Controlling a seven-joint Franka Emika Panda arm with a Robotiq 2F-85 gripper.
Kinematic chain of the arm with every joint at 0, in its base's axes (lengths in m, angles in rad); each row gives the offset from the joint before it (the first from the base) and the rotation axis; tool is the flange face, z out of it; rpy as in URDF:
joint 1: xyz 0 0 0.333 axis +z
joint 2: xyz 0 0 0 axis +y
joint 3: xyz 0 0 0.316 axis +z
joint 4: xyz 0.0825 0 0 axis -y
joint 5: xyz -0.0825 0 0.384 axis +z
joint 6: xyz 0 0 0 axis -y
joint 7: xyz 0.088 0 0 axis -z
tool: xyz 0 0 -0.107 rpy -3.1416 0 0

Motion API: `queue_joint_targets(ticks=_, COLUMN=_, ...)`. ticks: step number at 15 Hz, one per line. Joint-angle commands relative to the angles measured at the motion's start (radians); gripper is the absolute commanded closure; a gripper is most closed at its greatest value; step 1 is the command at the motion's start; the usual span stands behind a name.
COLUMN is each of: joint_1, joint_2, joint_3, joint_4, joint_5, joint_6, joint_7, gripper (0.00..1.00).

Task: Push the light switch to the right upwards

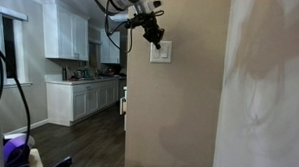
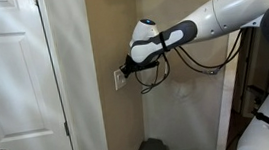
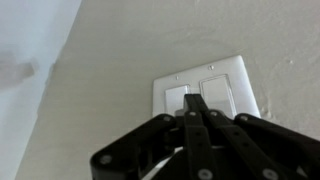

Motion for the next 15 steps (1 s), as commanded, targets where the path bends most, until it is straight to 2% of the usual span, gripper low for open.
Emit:
queue_joint_targets(ticks=1, joint_1=0.030, joint_2=0.005, joint_3=-0.003, joint_4=0.010, joint_5=0.030, joint_6=0.013, joint_7=-0.033, gripper=1.00)
queue_joint_targets(ticks=15, joint_1=0.038, joint_2=0.089, joint_3=0.015, joint_4=0.095, joint_5=-0.014, joint_6=-0.010, joint_7=0.001, gripper=1.00)
